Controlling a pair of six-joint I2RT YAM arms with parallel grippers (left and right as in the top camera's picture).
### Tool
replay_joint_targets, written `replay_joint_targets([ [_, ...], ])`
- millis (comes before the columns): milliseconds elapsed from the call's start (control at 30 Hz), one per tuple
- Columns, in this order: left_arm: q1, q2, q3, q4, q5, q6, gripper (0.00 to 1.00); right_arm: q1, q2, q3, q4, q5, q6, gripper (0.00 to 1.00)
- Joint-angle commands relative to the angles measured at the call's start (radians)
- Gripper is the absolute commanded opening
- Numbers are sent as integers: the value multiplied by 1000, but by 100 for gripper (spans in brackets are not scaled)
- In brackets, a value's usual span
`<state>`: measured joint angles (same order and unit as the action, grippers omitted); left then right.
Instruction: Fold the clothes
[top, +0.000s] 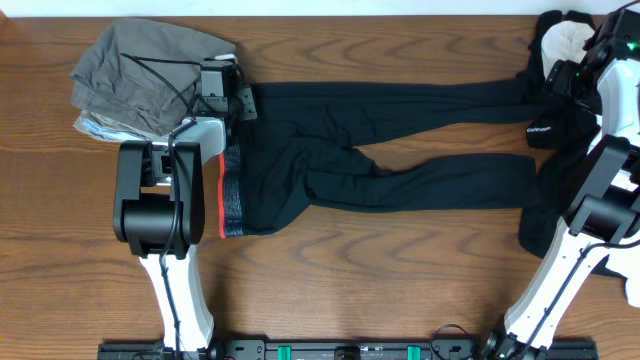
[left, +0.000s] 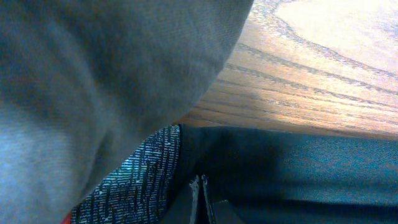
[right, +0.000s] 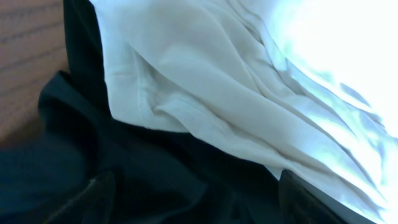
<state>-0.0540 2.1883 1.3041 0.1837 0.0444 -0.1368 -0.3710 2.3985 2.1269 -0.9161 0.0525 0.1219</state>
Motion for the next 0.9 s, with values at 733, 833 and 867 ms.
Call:
replay_joint_targets([
  [733,41,-178,-2,-220,-11,65,6,135,14,196,-245,-341,-94,78],
  [833,42,-178,-2,-254,1,66,6,157,14,196,-256,-341,-93,78],
  [867,41,-178,-2,-259,5,71,6,163,14,196,-257,-341,-93,78],
])
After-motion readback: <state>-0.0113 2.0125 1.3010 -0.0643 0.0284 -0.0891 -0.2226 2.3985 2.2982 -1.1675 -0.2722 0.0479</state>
